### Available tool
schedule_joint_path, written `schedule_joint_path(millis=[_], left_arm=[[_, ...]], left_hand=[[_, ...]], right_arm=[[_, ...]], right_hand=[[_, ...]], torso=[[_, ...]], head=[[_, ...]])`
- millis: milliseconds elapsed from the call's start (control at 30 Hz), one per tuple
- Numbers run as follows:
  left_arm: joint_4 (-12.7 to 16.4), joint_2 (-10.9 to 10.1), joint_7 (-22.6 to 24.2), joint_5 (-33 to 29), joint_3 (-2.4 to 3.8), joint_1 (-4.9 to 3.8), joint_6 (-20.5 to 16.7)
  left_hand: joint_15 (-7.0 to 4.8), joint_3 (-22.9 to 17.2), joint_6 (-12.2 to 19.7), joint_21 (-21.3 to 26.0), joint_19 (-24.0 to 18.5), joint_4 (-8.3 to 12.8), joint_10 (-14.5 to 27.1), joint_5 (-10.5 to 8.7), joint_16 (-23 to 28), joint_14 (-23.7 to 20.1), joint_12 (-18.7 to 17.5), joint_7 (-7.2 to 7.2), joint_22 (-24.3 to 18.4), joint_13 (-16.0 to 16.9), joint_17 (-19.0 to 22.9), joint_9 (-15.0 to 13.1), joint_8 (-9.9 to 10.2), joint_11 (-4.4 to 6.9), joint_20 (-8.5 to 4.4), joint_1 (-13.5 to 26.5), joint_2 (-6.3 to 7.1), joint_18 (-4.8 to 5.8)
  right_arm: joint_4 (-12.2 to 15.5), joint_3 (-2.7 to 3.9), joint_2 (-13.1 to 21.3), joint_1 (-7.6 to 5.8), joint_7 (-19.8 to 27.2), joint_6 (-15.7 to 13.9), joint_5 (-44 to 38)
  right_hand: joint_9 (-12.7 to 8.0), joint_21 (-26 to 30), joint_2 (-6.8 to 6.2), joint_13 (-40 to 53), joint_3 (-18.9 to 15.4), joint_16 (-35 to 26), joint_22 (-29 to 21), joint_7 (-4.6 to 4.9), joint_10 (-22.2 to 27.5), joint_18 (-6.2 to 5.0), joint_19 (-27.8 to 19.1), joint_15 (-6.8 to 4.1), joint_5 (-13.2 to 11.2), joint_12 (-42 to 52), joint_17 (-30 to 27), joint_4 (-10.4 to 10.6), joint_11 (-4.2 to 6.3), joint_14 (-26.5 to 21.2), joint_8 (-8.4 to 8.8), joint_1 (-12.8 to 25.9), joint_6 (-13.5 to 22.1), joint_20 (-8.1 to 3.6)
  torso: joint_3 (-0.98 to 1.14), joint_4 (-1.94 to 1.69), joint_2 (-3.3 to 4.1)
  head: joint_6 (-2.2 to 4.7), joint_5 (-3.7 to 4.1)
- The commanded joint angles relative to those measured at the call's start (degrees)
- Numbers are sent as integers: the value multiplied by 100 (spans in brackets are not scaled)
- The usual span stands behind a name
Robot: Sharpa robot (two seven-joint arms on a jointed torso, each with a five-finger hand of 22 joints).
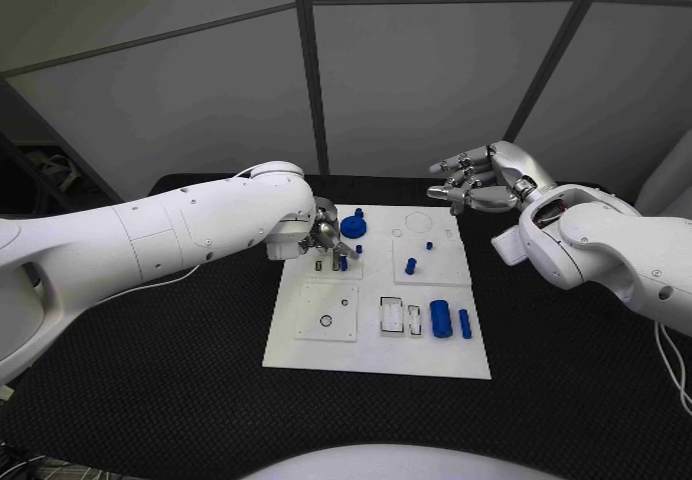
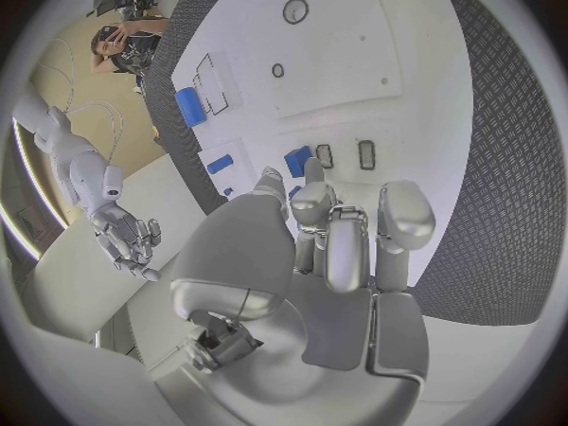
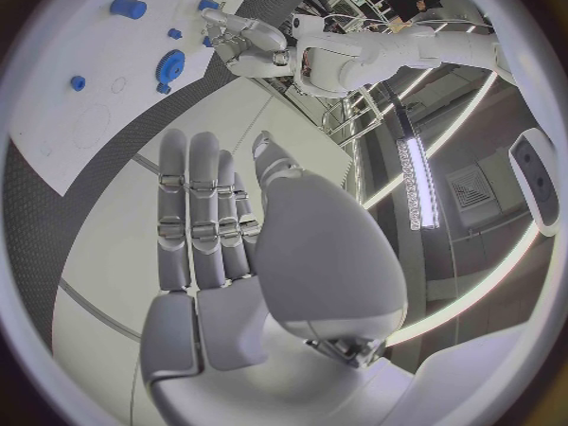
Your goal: Assemble the parts on the task board
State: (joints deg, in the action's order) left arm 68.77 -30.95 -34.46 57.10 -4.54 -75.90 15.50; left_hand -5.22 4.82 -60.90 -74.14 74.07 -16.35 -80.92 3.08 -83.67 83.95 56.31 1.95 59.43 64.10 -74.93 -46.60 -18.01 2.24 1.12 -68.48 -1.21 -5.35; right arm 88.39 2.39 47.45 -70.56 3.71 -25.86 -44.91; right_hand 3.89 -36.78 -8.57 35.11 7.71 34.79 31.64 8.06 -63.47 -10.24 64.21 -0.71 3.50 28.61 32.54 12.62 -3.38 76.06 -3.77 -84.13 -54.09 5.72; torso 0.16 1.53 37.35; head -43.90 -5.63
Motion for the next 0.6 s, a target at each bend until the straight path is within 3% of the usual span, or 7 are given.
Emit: schedule_joint_path(millis=[33,600], left_arm=[[-13,10,-55,34,1,-9,163],[-74,57,-15,34,1,-6,252]], left_hand=[[-11,25,42,-35,-37,18,-26,-22,-30,407,-10,-7,12,8,-685,-15,39,-20,0,-78,6,-56],[-5,3,42,-36,-67,64,-26,-18,-27,403,-53,-4,19,77,-684,-148,92,-24,9,-252,-83,-61]], right_arm=[[-2,5,-8,-14,19,-1,-18],[-11,5,-23,-14,25,19,-18]], right_hand=[[-2,19,7,-7,-4,-17,-6,-6,-43,-25,44,-1,20,-27,8,-22,-3,47,0,42,-32,-13],[-2,30,16,-17,2,-28,-13,-7,-44,-25,52,-2,28,-27,11,-24,-1,52,-1,42,-36,-14]], torso=[[1,1,-1],[-3,2,2]], head=[[-12,2],[-31,0]])
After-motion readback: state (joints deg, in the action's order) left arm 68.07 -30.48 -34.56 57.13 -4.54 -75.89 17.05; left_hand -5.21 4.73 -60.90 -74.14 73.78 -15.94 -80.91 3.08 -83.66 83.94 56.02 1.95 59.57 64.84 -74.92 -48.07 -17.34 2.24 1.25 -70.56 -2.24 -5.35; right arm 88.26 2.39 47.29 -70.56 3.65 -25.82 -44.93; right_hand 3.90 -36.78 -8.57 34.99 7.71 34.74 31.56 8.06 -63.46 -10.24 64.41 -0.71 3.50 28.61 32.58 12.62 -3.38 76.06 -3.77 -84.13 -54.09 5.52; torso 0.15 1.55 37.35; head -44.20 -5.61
